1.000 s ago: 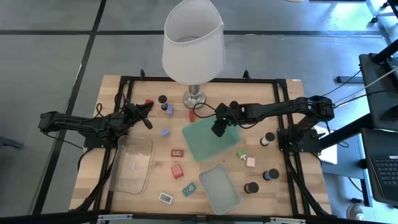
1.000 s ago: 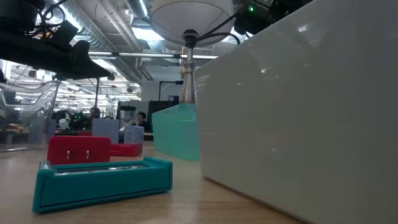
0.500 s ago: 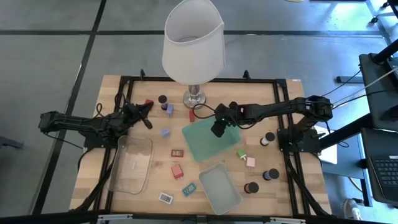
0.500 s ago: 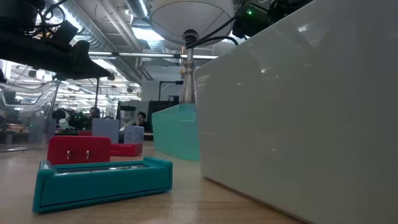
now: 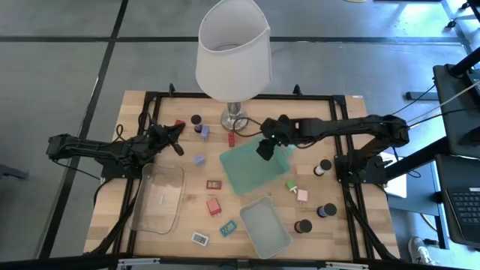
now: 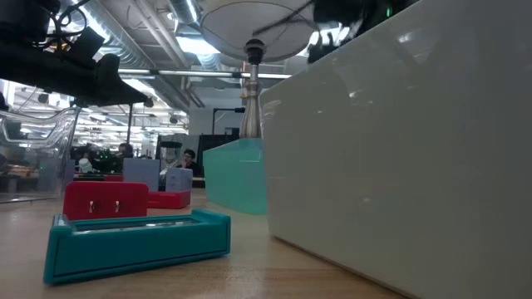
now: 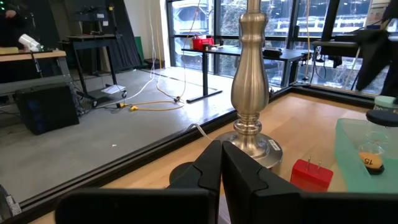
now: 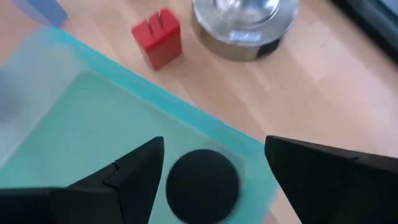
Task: Pick & Place Office items
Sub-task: Put the light blue hourglass into the green bin
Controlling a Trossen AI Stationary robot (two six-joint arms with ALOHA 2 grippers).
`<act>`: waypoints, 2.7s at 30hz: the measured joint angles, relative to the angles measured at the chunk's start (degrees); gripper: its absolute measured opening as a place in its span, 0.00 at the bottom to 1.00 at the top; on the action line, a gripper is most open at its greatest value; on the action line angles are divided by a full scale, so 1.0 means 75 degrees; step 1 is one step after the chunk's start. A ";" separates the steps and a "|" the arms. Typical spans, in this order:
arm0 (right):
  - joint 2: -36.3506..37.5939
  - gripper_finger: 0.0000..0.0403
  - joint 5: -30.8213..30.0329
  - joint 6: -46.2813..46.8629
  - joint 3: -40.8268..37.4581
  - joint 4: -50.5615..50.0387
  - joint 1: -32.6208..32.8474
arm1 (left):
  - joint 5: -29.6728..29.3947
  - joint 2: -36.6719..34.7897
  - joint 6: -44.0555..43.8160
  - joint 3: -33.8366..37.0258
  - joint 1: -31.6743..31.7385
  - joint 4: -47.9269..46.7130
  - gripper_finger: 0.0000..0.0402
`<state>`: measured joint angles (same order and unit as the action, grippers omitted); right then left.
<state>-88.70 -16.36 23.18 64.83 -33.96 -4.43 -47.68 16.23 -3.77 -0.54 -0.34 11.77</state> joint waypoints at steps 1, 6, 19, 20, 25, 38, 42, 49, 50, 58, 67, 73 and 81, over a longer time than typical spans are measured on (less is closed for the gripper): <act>0.0078 0.71 -0.0062 -0.0012 0.0238 -0.0325 0.0000 | 0.0003 0.0000 0.0000 0.0000 -0.0002 0.0000 0.02; 0.0354 0.71 -0.0450 0.0237 0.1159 -0.2394 0.0102 | 0.0000 0.0000 0.0000 0.0000 0.0001 0.0000 0.02; 0.0441 0.71 0.0425 0.2051 0.0640 -0.4752 0.0225 | -0.0020 0.0000 0.0000 0.0000 0.0001 0.0000 0.02; 0.0439 0.71 0.0465 0.2051 0.0567 -0.4717 0.0202 | -0.0020 0.0000 0.0000 0.0000 0.0001 -0.0001 0.02; 0.0439 0.73 0.0466 0.2045 0.0355 -0.4600 0.0008 | -0.0020 0.0000 0.0000 0.0000 0.0001 0.0000 0.02; 0.0440 0.89 0.0685 0.1589 -0.0052 -0.3984 -0.0640 | -0.0023 0.0000 0.0000 0.0000 0.0001 0.0000 0.02; 0.0441 0.89 0.0609 0.1623 -0.0052 -0.3906 -0.0687 | -0.0023 0.0000 0.0000 0.0000 0.0001 0.0000 0.02; 0.0441 0.89 0.0551 0.1649 -0.0199 -0.3612 -0.0691 | -0.0023 0.0000 0.0000 0.0000 0.0001 -0.0001 0.02; 0.0439 0.89 0.0621 0.1652 -0.0305 -0.3545 -0.0691 | -0.0023 0.0000 0.0000 0.0000 0.0001 -0.0003 0.02; 0.0439 0.89 0.0887 0.1647 -0.0963 -0.2941 -0.0691 | -0.0023 0.0000 0.0000 0.0001 0.0001 -0.0001 0.02; 0.0436 0.79 0.0661 0.1643 -0.1002 -0.2921 -0.0694 | -0.0024 0.0000 0.0000 0.0000 0.0001 -0.0001 0.02; 0.0436 0.61 0.0667 0.1640 -0.1002 -0.2926 -0.0694 | -0.0023 0.0000 0.0000 0.0000 0.0001 0.0000 0.02; 0.0436 0.50 0.0643 0.1597 -0.0959 -0.3233 -0.0694 | -0.0024 0.0000 0.0000 0.0000 0.0001 -0.0002 0.01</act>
<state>-85.43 -11.53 35.16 57.65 -58.20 -9.63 -47.86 16.23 -3.77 -0.54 -0.34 11.76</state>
